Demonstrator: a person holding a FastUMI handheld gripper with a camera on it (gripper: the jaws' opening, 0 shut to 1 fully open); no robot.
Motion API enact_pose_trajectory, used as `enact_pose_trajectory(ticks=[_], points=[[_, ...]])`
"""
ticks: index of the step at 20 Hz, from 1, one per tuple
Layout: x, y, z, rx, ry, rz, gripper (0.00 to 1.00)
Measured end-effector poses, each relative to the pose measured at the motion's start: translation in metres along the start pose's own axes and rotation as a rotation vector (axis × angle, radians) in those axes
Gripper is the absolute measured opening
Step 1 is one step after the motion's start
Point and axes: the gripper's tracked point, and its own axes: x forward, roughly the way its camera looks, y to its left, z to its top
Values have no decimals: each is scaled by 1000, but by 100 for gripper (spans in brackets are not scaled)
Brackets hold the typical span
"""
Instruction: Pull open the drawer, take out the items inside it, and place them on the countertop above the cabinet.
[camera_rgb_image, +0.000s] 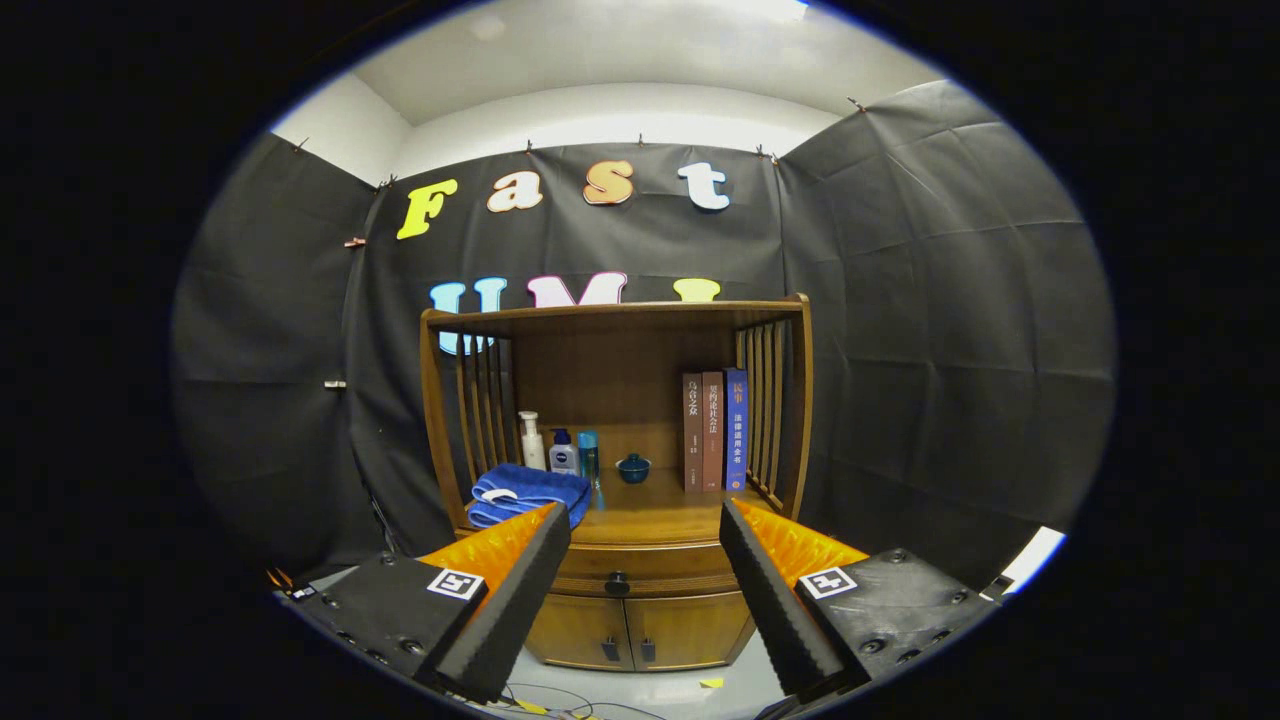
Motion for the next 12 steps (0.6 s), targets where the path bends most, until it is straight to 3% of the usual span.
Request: enact_pose_trajectory(ticks=[12], points=[[9,4,-2,-14,6,10,99]])
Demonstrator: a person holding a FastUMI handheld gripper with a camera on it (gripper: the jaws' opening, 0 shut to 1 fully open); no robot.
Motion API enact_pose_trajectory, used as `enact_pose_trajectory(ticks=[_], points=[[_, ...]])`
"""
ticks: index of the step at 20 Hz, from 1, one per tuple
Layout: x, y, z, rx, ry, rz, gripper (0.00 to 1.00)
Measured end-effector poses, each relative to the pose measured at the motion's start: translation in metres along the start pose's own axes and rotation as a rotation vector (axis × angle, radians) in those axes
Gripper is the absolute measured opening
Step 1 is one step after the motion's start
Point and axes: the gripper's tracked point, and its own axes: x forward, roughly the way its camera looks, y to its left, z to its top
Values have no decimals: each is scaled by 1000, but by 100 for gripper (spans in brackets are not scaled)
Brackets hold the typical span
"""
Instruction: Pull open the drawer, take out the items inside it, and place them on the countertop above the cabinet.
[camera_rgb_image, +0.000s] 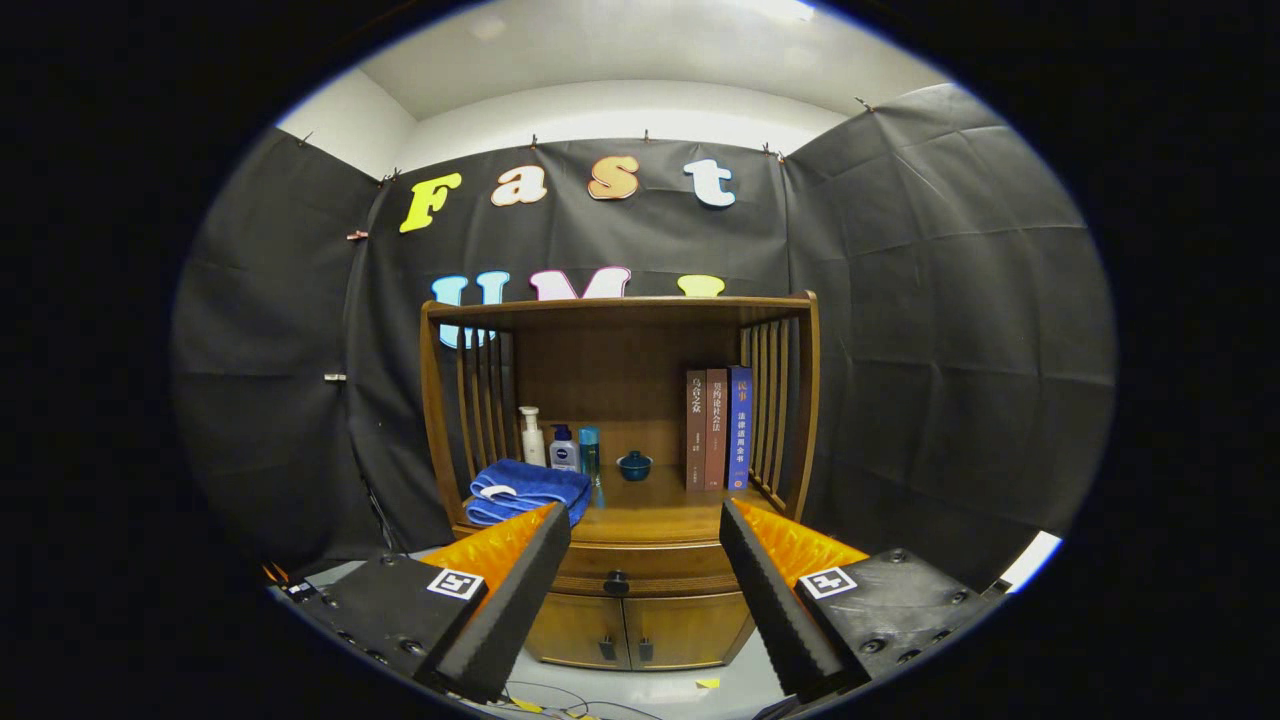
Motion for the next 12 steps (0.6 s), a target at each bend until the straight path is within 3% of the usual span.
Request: enact_pose_trajectory(ticks=[6,12], points=[[14,8,-2,-15,-35,18,99],[43,9,-42,34,-55,20,99]])
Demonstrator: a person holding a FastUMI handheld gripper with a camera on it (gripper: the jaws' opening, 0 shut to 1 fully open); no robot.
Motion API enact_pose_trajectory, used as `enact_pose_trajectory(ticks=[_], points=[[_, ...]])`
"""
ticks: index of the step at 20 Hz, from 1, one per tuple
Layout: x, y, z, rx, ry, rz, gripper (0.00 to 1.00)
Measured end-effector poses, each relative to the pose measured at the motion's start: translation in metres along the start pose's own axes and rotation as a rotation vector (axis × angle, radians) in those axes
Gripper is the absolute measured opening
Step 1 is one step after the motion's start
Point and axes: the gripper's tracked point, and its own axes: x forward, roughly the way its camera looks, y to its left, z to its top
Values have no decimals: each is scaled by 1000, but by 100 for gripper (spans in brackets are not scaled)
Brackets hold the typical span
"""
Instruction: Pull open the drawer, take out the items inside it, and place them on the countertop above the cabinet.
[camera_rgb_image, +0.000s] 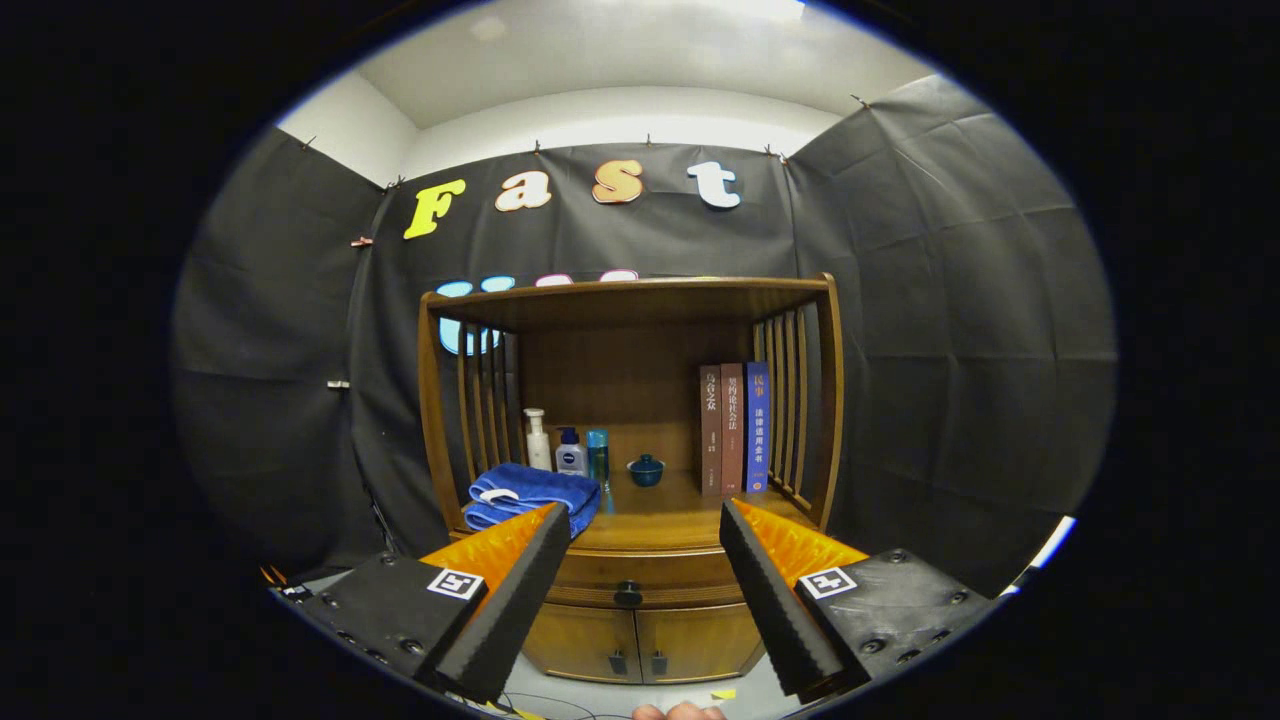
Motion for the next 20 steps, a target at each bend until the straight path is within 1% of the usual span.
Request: enact_pose_trajectory(ticks=[2,4,7,10,15,18,20], points=[[14,1,-18,-8,-8,-2,98],[26,-5,-43,-27,-7,-22,99],[45,-5,-81,-54,1,-23,98],[69,-3,-121,-79,44,-23,98],[111,3,-190,-50,148,-17,99],[138,4,-224,-64,197,-20,99],[145,9,-239,-77,228,-15,99]])
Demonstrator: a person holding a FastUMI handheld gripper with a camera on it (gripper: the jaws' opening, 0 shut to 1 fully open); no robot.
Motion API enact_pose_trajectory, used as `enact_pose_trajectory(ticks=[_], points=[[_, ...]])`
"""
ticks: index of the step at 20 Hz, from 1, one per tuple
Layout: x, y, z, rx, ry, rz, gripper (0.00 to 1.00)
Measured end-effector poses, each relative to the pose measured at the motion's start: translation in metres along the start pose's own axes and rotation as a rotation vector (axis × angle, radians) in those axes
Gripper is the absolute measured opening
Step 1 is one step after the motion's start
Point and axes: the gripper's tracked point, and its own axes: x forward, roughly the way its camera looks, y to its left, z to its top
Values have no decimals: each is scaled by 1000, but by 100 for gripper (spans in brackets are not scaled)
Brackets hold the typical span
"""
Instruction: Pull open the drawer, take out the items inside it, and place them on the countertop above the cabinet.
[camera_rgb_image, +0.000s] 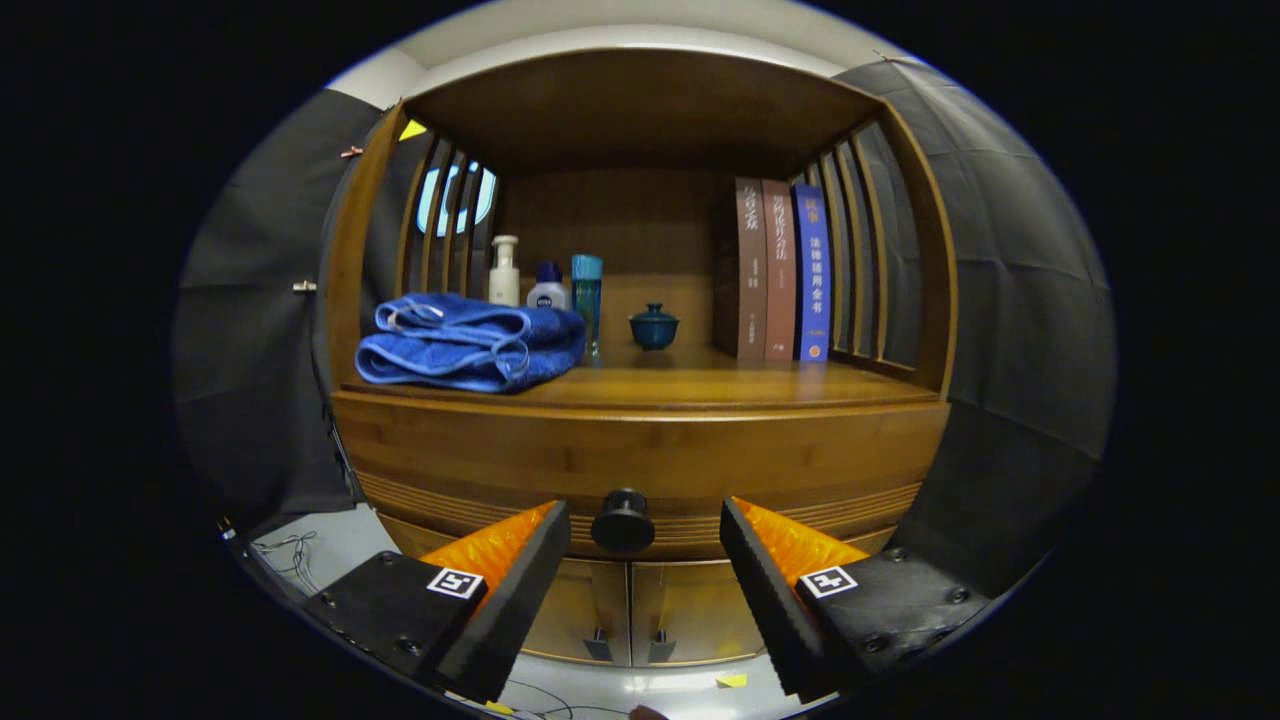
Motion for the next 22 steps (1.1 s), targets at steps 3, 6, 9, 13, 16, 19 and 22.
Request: enact_pose_trajectory(ticks=[3,6,9,13,16,19,22], points=[[24,5,-13,6,15,17,83],[43,12,-21,-3,45,28,56],[45,11,-24,12,37,6,51],[44,11,-23,50,30,-5,35],[35,11,-25,54,35,-5,36],[11,9,-28,39,39,0,36],[-16,10,-32,43,51,7,36]])
